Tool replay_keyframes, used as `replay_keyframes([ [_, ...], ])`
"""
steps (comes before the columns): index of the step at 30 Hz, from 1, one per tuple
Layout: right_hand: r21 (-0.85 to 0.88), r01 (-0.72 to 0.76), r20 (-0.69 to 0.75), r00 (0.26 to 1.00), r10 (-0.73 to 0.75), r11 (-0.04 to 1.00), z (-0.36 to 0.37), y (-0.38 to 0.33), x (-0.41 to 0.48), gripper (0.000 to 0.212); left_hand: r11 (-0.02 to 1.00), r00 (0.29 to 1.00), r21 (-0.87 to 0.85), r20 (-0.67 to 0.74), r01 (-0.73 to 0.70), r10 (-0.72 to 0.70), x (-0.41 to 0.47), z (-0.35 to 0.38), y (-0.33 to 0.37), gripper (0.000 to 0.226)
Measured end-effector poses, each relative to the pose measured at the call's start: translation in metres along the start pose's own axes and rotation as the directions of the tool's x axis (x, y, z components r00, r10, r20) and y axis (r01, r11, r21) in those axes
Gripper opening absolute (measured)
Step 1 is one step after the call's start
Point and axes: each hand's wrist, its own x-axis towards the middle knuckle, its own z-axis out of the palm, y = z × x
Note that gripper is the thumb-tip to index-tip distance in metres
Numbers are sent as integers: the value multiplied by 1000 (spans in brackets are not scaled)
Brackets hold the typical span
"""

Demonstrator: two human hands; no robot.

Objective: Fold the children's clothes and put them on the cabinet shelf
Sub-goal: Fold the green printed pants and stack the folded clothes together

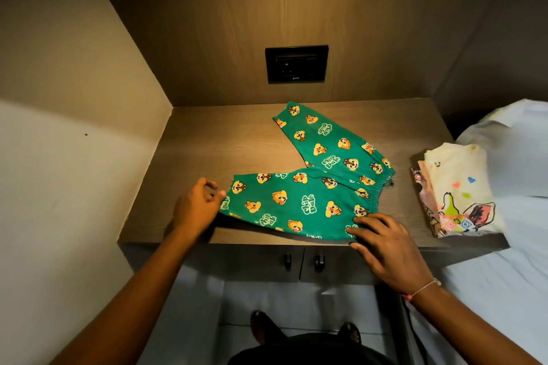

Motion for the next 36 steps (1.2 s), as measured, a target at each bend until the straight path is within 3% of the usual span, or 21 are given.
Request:
replay_keyframes([
  [2,-1,10,-9,1000,-10,1000,0,0,-1,36,960,971,162,-36,-227,235,-6,-2,-11,25],
  [5,4,32,-30,999,-32,999,2,3,-7,40,815,841,210,182,-540,510,-20,-5,-30,35],
  [8,7,57,-38,998,-57,998,7,8,-11,34,774,798,221,284,-594,531,-25,-11,-43,44],
  [14,41,86,-80,993,-82,995,10,13,-11,28,697,740,249,206,-672,640,-23,-13,-37,31],
  [20,105,63,-108,993,-52,992,12,12,-14,17,764,786,189,211,-617,582,-31,-7,-32,34],
  [26,200,10,-114,993,13,980,4,10,-12,19,844,833,-22,148,-537,534,-31,-16,-19,20],
  [29,234,-23,-113,992,50,972,-1,6,-11,16,889,884,-210,153,-407,441,-28,-16,-15,12],
  [34,349,-115,-107,981,161,930,-6,-2,-6,20,873,937,-424,133,-242,324,-21,-2,-7,10],
  [36,359,-130,-98,980,176,924,-8,-4,-3,22,864,942,-444,114,-236,316,-17,-1,-4,23],
])
